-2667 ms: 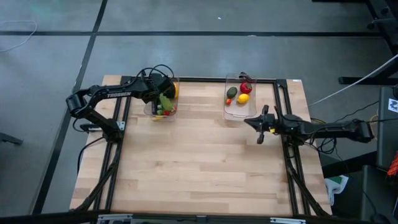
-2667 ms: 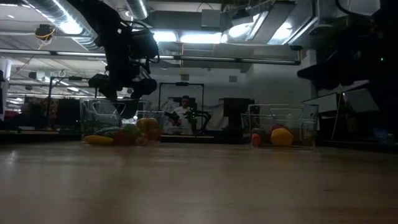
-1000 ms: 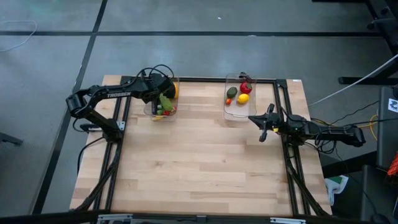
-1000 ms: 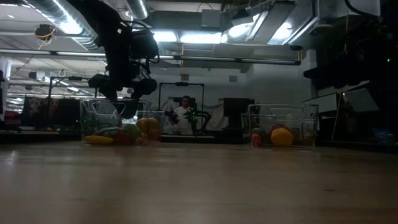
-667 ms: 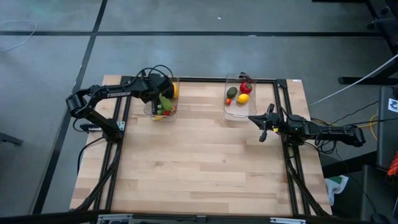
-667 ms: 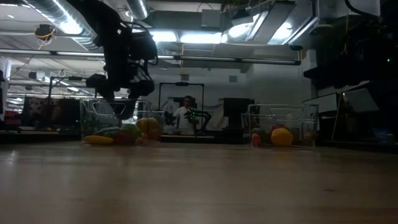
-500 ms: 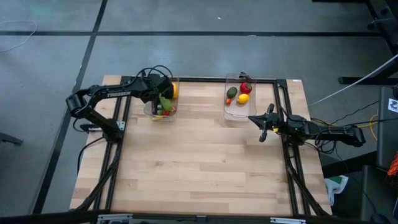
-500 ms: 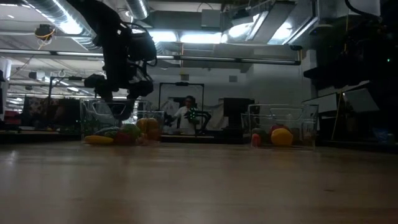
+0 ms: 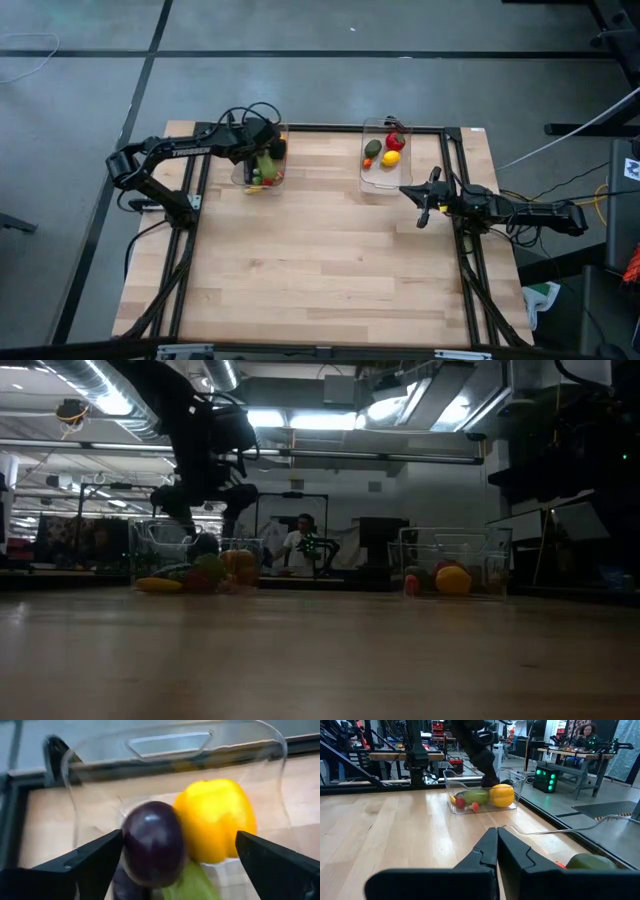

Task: Sort produce into baskets
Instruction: Put the violet plum into the left transparent bin, then return to Home Position

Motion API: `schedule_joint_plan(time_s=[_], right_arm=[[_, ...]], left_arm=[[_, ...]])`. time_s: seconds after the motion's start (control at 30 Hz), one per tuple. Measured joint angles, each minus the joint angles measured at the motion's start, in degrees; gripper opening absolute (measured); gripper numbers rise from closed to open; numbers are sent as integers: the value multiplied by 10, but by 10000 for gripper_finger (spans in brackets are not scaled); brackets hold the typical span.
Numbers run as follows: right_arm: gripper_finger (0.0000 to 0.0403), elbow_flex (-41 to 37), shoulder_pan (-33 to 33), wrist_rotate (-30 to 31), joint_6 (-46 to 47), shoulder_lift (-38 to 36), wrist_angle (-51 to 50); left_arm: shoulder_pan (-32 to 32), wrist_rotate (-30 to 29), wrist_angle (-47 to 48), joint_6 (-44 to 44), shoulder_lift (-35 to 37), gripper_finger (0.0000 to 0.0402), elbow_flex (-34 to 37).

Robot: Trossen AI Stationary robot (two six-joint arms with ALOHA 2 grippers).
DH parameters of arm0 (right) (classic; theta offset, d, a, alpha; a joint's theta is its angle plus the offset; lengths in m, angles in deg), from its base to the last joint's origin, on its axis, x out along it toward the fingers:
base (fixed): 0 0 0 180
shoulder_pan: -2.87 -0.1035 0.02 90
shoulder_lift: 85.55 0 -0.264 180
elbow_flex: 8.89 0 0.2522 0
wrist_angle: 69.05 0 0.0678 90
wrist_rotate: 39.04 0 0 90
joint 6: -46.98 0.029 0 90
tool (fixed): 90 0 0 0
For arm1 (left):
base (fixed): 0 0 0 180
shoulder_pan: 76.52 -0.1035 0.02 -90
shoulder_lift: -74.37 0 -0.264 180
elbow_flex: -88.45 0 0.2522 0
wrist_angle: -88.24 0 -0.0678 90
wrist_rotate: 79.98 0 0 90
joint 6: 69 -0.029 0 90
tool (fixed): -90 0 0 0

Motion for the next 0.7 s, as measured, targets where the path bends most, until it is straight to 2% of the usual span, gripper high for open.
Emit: schedule_joint_plan(time_s=[0.2, 0.33, 0.57, 0.7], right_arm=[[12, 0, 0, 0, 0, 0, 0], [12, 0, 0, 0, 0, 0, 0], [12, 0, 0, 0, 0, 0, 0], [12, 0, 0, 0, 0, 0, 0]], left_arm=[[18, 26, -6, 31, 5, 388, 0], [39, 39, -50, 23, 31, 388, 0], [77, 39, -148, -177, 115, 388, 0], [105, 39, -159, -219, 169, 388, 0]])
